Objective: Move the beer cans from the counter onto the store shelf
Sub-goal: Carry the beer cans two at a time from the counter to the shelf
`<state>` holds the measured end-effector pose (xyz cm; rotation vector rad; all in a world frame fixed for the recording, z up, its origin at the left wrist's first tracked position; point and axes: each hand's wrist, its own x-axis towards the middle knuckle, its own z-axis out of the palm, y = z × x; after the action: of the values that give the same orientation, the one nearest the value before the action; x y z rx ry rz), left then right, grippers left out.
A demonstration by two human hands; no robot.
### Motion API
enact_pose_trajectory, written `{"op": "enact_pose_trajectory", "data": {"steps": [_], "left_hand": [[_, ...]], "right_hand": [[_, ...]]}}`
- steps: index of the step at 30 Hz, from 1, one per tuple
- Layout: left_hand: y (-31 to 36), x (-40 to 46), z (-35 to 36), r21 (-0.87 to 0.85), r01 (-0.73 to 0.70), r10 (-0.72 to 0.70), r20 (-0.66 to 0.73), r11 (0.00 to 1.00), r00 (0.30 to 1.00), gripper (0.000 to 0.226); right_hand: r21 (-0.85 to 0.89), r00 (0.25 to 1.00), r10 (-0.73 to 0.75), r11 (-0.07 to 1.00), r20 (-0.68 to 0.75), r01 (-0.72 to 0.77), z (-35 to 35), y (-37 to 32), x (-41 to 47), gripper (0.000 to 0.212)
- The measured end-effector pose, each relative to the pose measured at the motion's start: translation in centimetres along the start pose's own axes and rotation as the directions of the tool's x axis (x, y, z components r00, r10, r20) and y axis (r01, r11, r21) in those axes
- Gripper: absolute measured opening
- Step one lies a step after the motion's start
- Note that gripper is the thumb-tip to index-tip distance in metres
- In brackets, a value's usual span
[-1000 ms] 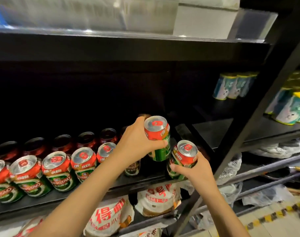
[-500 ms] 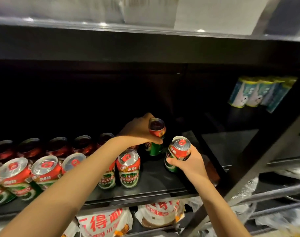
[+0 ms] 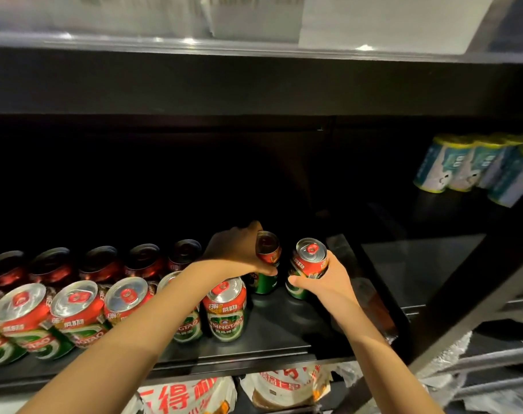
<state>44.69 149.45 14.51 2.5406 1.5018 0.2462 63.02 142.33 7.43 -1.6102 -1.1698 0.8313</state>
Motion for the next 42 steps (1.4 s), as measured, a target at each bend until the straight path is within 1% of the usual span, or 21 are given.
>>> {"op": "enact_pose_trajectory", "data": {"steps": [4, 10, 14, 17, 20, 22, 25, 26, 27, 30, 34, 36, 39, 41, 42], "left_hand": [[0.0, 0.0, 0.2, 0.083, -0.009, 0.008, 0.002, 0.997, 1.0, 0.085], [-0.1, 0.2, 0.5, 0.096, -0.017, 0.013, 0.042, 0.995, 0.999, 0.088], [-0.3, 0.4, 0.3, 0.048, -0.043, 0.041, 0.055, 0.998, 0.998, 0.084], [-1.0, 0.7, -0.2, -0.039, -0.106, 0.108, 0.044, 0.994, 0.993, 0.077], [-1.9, 1.4, -0.7, -0.078, -0.187, 0.192, 0.063, 0.979, 0.979, 0.094], [-2.2, 1.6, -0.6, -0.104, -0.215, 0.221, 0.058, 0.971, 0.973, 0.105], [-2.7, 1.5, 0.0, -0.119, -0.237, 0.243, 0.043, 0.964, 0.969, 0.112], [-2.8, 1.4, 0.1, -0.134, -0.245, 0.252, 0.045, 0.96, 0.967, 0.111], [-2.8, 1.3, 0.1, -0.153, -0.248, 0.258, 0.052, 0.957, 0.965, 0.107], [-2.9, 1.3, 0.1, -0.233, -0.24, 0.262, 0.069, 0.942, 0.963, 0.095], [-3.3, 1.6, 0.2, -0.319, -0.239, 0.28, 0.087, 0.917, 0.956, 0.076], [-3.4, 1.7, 0.2, -0.357, -0.234, 0.284, 0.094, 0.905, 0.954, 0.067], [-3.4, 1.8, 0.5, -0.349, -0.267, 0.309, 0.068, 0.898, 0.949, 0.058], [-3.3, 1.7, 0.4, -0.372, -0.256, 0.294, 0.051, 0.892, 0.954, 0.057], [-3.3, 1.7, 0.4, -0.381, -0.248, 0.284, 0.039, 0.89, 0.958, 0.06]], "right_hand": [[0.001, 1.0, -0.014, 1.0, 0.025, 0.014, 0.0, 0.0, 0.4, 0.066], [0.06, 0.997, -0.034, 0.998, 0.068, 0.03, 0.0, 0.4, 0.6, 0.063], [0.098, 0.993, -0.06, 0.994, 0.103, 0.05, 0.3, 0.9, 0.6, 0.061], [0.126, 0.991, -0.079, 0.99, 0.108, 0.065, 0.5, 1.5, 0.7, 0.061], [0.156, 0.991, -0.087, 0.985, 0.101, 0.07, 1.1, 2.3, 0.2, 0.069], [0.155, 0.993, -0.088, 0.985, 0.077, 0.075, 1.8, 2.7, -0.4, 0.075], [0.154, 0.996, -0.083, 0.985, 0.011, 0.08, 2.6, 3.1, -0.6, 0.088], [0.152, 0.997, -0.077, 0.985, -0.009, 0.077, 2.7, 3.2, -0.6, 0.09], [0.155, 0.997, -0.068, 0.985, -0.023, 0.071, 2.7, 3.2, -0.5, 0.088], [0.139, 0.998, -0.054, 0.989, -0.035, 0.058, 2.6, 3.1, -0.6, 0.069], [0.112, 0.997, -0.067, 0.991, -0.035, 0.07, 2.4, 2.9, -0.8, 0.059], [0.119, 0.998, -0.064, 0.991, -0.024, 0.067, 2.3, 2.9, -0.9, 0.058], [0.123, 0.998, -0.065, 0.99, -0.016, 0.067, 2.3, 2.8, -1.3, 0.063], [0.127, 0.998, -0.066, 0.99, -0.014, 0.067, 2.3, 2.6, -1.4, 0.067], [0.125, 0.998, -0.064, 0.99, -0.011, 0.065, 2.3, 2.6, -1.4, 0.068]]}}
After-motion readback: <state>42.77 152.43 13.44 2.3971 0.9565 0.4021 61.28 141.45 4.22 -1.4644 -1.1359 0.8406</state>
